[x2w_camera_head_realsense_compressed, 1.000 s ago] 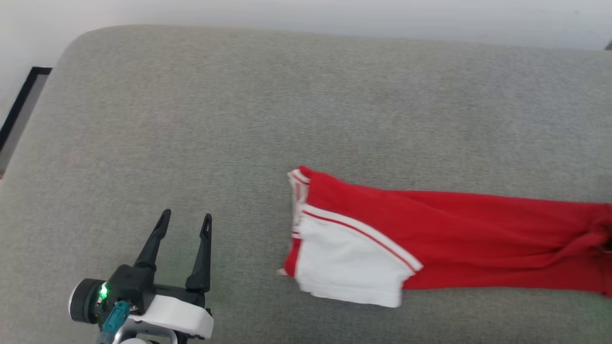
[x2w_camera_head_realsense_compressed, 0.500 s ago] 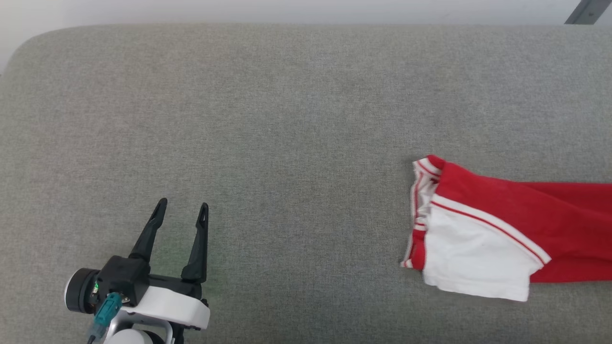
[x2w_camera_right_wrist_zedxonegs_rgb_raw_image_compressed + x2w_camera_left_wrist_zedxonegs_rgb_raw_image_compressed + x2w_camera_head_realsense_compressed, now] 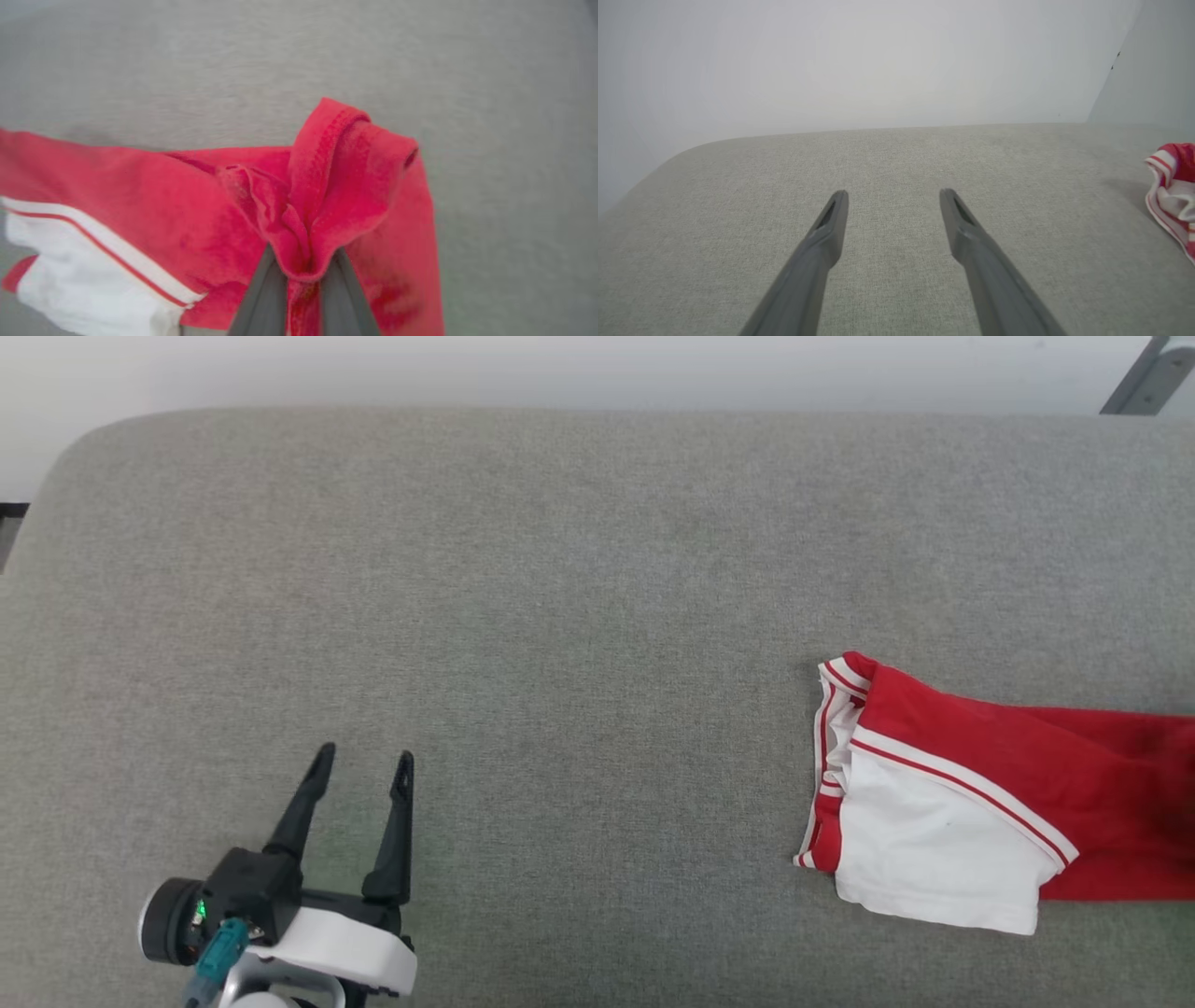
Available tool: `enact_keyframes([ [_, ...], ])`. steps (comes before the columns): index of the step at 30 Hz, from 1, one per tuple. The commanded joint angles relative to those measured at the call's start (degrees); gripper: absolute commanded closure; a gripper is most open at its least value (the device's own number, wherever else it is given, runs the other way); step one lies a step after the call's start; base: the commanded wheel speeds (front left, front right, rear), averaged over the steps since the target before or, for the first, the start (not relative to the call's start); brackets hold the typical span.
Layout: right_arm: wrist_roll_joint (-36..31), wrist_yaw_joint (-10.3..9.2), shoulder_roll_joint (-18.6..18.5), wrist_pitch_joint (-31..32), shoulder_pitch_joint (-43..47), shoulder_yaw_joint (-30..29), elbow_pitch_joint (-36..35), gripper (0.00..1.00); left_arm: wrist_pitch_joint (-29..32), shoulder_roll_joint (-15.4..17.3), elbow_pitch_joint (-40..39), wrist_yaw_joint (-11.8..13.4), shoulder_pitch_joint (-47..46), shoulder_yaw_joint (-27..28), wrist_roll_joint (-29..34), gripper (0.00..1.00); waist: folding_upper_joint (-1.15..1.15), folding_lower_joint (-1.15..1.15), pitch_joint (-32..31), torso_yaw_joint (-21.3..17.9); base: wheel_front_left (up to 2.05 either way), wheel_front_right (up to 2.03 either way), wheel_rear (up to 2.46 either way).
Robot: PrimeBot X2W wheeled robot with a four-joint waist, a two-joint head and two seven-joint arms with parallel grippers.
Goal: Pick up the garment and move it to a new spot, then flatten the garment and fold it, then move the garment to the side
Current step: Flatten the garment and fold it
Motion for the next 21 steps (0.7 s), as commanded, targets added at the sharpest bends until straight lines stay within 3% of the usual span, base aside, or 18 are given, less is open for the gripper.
enact_keyframes([
  [1, 0.2, -0.02, 0.8, 0.8, 0.9, 1.6, -3.5, 1.00, -0.1, 0.1, 0.3, -0.1, 0.6, -0.2, -0.4, 0.00, 0.00, 0.00, -0.4, 0.4, 0.00, 0.00, 0.00],
  [11, -2.5, -0.03, 5.9, 6.5, -1.3, 12.7, -20.8, 1.00, -0.1, -0.2, 0.6, -0.1, 0.8, -0.4, -1.9, 0.00, 0.00, 0.00, -1.1, 2.5, 0.00, 0.00, 0.00],
  [15, -4.7, -0.03, 7.5, 8.2, -3.6, 16.8, -21.7, 1.00, -0.1, -0.5, 0.7, -0.1, 0.6, -0.5, -2.2, 0.00, 0.00, 0.00, -0.8, 3.6, 0.00, 0.00, 0.00],
  [21, -9.3, -0.03, 8.4, 7.6, -6.8, 22.3, -16.3, 1.00, -0.1, -1.0, 1.0, -0.1, -0.6, -1.2, -2.4, 0.00, 0.00, 0.00, 0.2, 5.3, 0.00, 0.00, 0.00],
])
